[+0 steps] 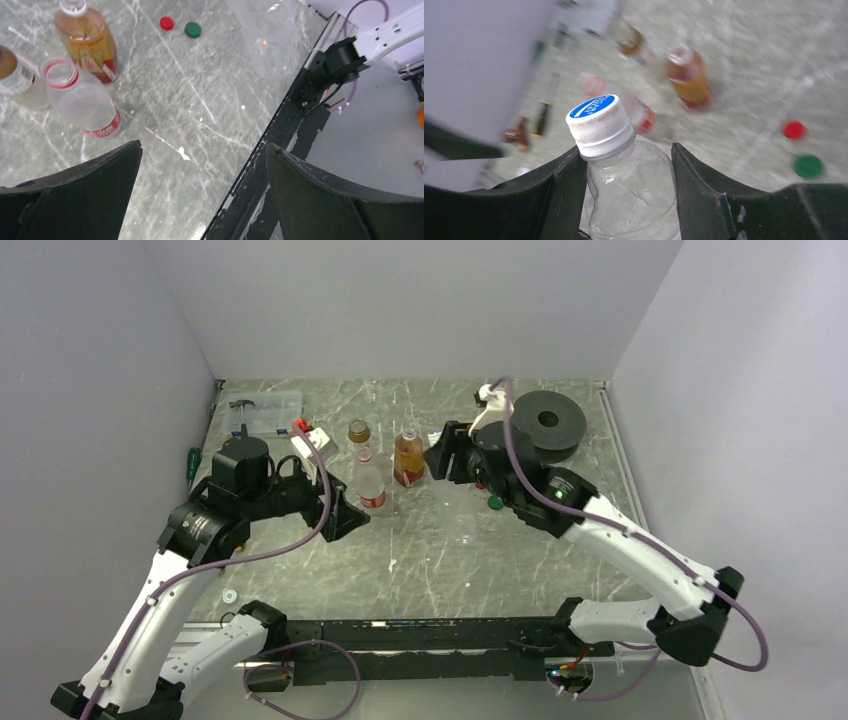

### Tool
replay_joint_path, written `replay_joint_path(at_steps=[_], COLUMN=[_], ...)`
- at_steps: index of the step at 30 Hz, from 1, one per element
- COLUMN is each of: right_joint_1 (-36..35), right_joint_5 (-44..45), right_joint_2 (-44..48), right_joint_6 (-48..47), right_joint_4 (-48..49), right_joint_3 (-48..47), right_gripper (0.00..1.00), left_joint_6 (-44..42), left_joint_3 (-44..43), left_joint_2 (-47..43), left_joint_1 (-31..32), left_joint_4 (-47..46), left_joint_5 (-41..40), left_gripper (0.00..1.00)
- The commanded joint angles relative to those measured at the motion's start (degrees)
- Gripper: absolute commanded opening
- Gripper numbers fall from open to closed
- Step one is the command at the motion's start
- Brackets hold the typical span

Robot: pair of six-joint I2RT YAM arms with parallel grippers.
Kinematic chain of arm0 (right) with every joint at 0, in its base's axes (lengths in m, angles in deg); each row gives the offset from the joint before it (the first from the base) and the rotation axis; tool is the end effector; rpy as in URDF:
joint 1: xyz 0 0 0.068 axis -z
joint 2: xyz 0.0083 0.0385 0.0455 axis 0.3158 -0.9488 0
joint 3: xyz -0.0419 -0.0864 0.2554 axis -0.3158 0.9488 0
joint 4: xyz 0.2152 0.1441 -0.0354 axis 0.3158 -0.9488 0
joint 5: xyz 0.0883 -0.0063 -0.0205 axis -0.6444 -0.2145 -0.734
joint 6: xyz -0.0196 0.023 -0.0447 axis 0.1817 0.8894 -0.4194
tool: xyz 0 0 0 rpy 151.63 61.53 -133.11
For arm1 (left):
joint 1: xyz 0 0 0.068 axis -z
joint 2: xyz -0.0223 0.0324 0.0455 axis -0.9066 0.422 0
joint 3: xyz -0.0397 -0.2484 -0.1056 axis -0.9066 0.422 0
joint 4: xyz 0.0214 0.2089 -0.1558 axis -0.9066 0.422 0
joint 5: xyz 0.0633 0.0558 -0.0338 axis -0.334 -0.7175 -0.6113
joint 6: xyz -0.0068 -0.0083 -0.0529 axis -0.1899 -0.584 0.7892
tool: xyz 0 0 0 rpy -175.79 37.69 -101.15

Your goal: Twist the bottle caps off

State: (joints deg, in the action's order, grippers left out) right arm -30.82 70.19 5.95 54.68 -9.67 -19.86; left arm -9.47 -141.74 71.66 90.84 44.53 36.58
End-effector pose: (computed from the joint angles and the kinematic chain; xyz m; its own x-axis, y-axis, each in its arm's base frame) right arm 0.1805 0.1922 0.3891 -0.5376 0.1701 -0.8259 -0.2887 0.8831 0.3698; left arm 0.1273 -0.0827 0.3965 -0.4255 0.1819 -0.8865 0.7871 0.5578 -0.2633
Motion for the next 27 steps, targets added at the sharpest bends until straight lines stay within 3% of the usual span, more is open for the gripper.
replay_joint_path(at_steps=[1, 6, 15, 19, 27], right_joint_1=[-6.5, -14.8, -21.7, -22.6, -24.2], right_joint_5=[7.0, 14.7, 24.0, 23.7, 19.7], right_joint_2=[2.5, 0.5, -5.0, -7.0, -9.9], right_joint_6=[3.6, 0.4, -4.2, -3.0, -1.2], right_joint_4=[15.7, 28.6, 41.9, 43.4, 43.1], right_joint_3=[-1.7, -3.9, -7.3, -8.4, -10.8], right_gripper=[0.51, 0.49, 0.45, 0.43, 0.43], left_joint_6=[8.7, 16.9, 13.1, 12.5, 7.7], left_joint_3=[0.0, -2.4, -2.5, -0.6, -0.7], left_joint_2=[0.3, 3.5, 3.5, 2.2, 1.6], left_joint_1=[-0.1, -0.1, -0.1, -0.1, -0.1], left_joint_4=[-11.7, -19.5, -20.2, -22.3, -23.0], left_joint_5=[7.5, 15.7, 16.0, 18.3, 12.6], left_gripper=[0.99, 0.99, 0.99, 1.00, 0.99])
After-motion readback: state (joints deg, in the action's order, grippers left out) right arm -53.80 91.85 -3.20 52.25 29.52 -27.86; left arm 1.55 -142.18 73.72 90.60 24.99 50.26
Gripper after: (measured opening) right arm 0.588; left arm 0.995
